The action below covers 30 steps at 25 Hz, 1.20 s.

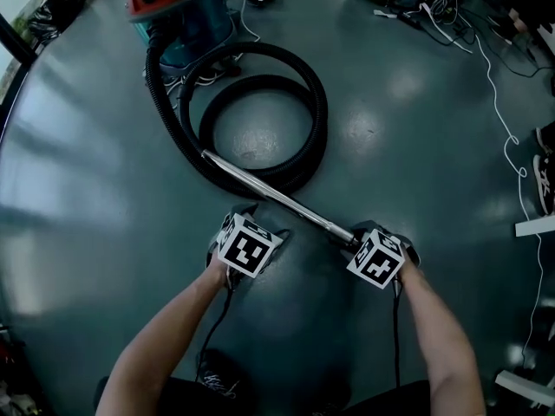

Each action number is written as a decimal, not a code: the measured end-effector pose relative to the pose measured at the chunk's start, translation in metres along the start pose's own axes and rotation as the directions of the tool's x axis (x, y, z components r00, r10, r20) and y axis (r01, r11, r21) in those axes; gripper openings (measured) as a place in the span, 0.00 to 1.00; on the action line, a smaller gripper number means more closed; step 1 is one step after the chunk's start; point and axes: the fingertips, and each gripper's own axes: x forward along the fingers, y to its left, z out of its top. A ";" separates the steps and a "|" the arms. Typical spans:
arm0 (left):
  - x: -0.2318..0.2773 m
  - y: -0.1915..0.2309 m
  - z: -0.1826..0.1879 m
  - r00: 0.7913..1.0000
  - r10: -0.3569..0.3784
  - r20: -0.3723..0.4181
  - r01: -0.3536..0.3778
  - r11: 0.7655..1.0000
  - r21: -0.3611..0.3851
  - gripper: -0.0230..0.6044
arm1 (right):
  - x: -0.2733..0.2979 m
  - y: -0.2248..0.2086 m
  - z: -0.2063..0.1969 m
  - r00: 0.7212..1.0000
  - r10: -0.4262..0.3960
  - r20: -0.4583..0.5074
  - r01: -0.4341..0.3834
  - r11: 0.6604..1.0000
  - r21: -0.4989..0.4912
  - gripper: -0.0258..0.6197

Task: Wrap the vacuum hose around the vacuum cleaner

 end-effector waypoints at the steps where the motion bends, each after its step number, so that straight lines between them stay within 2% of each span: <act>1: 0.000 -0.004 -0.001 1.000 -0.012 -0.004 0.012 1.000 0.027 0.64 | 0.001 -0.004 0.001 1.000 -0.016 0.004 0.016 1.000 -0.007 0.30; 2: 0.000 -0.009 -0.002 1.000 -0.019 -0.004 0.019 0.998 0.054 0.62 | 0.003 -0.008 0.001 1.000 -0.027 0.007 0.027 1.000 -0.013 0.30; 4: -0.002 -0.015 -0.002 1.000 -0.016 0.007 0.015 0.994 0.105 0.43 | 0.005 -0.013 0.000 0.999 -0.039 0.007 0.039 0.999 -0.025 0.30; 6: -0.003 -0.018 -0.002 1.000 -0.004 0.022 0.001 0.988 0.151 0.29 | 0.007 -0.017 -0.002 0.999 -0.047 0.006 0.047 0.998 -0.035 0.30; 8: -0.002 -0.020 -0.004 0.999 0.008 0.032 -0.013 0.983 0.181 0.10 | 0.010 -0.021 -0.003 0.999 -0.054 0.010 0.054 0.998 -0.039 0.30; 9: -0.001 -0.021 -0.005 0.999 0.005 0.032 -0.011 0.982 0.187 0.04 | 0.012 -0.022 -0.003 0.998 -0.057 0.015 0.057 0.998 -0.039 0.30; 19: 0.005 -0.041 0.004 0.995 -0.075 0.064 0.062 0.982 0.178 0.04 | 0.022 -0.032 -0.008 0.995 -0.068 0.078 0.069 0.997 -0.018 0.30; 30: 0.010 -0.051 0.001 0.995 -0.089 0.052 0.080 0.984 0.162 0.04 | 0.031 -0.036 -0.016 0.988 -0.090 0.127 0.085 0.995 0.049 0.30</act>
